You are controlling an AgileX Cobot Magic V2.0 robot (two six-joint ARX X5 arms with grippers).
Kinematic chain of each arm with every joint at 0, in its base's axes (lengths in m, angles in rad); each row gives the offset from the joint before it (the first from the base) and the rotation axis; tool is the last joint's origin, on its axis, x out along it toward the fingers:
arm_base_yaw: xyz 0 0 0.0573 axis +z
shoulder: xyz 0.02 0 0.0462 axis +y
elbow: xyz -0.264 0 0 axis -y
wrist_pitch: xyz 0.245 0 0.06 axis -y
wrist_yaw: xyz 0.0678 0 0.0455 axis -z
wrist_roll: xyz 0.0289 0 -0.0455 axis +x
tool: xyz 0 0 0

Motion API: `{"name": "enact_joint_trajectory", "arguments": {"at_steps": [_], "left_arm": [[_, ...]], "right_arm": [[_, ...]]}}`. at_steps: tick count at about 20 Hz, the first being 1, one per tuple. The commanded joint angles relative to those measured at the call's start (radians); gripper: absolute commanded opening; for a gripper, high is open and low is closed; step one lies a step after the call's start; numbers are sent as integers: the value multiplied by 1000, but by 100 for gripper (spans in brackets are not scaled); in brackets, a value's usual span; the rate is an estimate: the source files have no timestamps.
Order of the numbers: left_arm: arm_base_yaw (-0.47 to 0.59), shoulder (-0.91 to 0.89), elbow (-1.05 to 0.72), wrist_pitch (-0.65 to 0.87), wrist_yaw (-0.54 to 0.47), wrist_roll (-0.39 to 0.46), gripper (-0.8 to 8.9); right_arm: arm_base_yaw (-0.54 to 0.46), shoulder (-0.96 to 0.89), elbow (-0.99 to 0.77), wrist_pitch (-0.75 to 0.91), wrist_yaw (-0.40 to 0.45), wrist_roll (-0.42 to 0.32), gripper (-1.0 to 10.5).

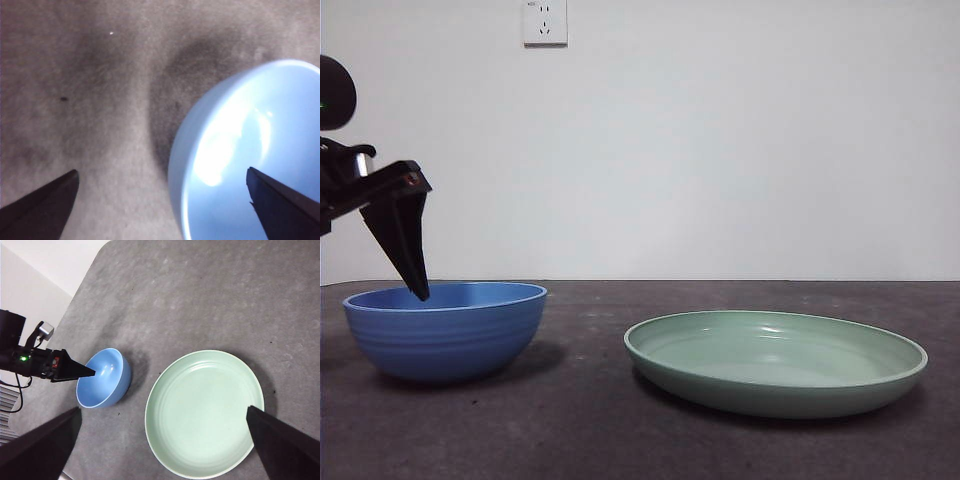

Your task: Pick up the blue bowl, put it on the green plate, put it on desk

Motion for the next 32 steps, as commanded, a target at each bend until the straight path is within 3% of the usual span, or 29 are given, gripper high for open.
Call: {"name": "enact_joint_trajectory", "arguments": {"at_steps": [1, 4, 8, 11, 13, 18, 25, 32], "left_arm": [[-11, 40, 37, 5, -22, 16, 400], [-26, 51, 48, 13, -31, 30, 156], [-37, 51, 48, 25, -38, 30, 15], [-40, 51, 56, 19, -76, 41, 14], [-58, 51, 87, -17, -158, 40, 14], [-168, 79, 324, -173, -187, 41, 14], [-385, 349, 745, -393, -185, 53, 15], [-603, 654, 1083, -492, -186, 83, 15]], "right_arm": [[1, 4, 13, 10, -3, -13, 583], [1, 4, 13, 10, -3, -13, 583], [1, 4, 13, 10, -3, -13, 583], [1, 4, 13, 10, -3, -13, 583], [1, 4, 13, 10, -2, -14, 583], [1, 4, 13, 8, 0, -21, 583], [1, -4, 13, -89, 13, -85, 583], [1, -42, 13, -209, 156, -164, 583]]}}
